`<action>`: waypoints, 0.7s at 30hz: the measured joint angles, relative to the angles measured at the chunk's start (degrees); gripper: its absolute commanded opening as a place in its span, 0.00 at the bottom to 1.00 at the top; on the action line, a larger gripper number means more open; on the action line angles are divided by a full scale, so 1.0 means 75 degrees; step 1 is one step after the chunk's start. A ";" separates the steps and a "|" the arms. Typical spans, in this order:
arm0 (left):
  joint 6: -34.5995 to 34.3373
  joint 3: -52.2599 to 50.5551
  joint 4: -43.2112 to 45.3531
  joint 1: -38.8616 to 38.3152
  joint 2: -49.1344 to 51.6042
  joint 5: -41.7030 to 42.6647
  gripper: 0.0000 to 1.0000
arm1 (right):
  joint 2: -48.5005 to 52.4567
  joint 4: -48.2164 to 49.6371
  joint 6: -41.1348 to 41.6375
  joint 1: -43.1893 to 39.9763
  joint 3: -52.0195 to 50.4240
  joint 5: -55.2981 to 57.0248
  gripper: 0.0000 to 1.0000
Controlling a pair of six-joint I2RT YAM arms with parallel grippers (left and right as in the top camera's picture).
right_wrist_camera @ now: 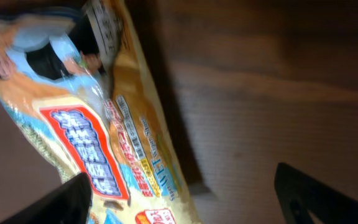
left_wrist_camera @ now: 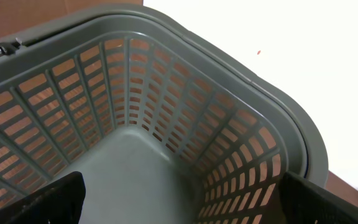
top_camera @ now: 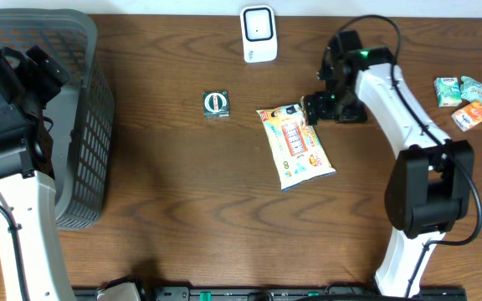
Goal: Scan the item barcode
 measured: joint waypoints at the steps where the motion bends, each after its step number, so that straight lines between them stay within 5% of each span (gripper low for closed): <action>1: 0.0000 0.0000 0.0000 0.0000 0.0000 0.0000 0.98 | 0.0000 0.0111 -0.0163 -0.0079 -0.0175 -0.0323 0.93; 8: 0.0000 0.0000 -0.0003 0.0000 0.0000 0.0003 0.98 | 0.0003 0.1113 -0.0854 -0.0210 -0.1606 -0.2162 0.86; 13: 0.0000 0.0000 0.0000 0.0000 0.0000 0.0000 0.98 | -0.0003 0.1781 -0.0985 -0.0210 -0.2398 -0.2868 0.51; 15: 0.0000 0.0000 0.0000 0.0000 0.0000 0.0000 0.98 | -0.0003 0.2084 -0.0953 -0.0192 -0.2565 -0.3080 0.27; 16: 0.0000 0.0000 0.0000 0.0000 0.0000 0.0000 0.98 | -0.0003 0.2218 -0.0889 -0.0166 -0.2632 -0.3182 0.07; 21: 0.0000 0.0000 0.0000 0.0000 0.0000 0.0003 0.98 | -0.0032 0.2760 -0.0481 0.0012 -0.2687 -0.3681 0.01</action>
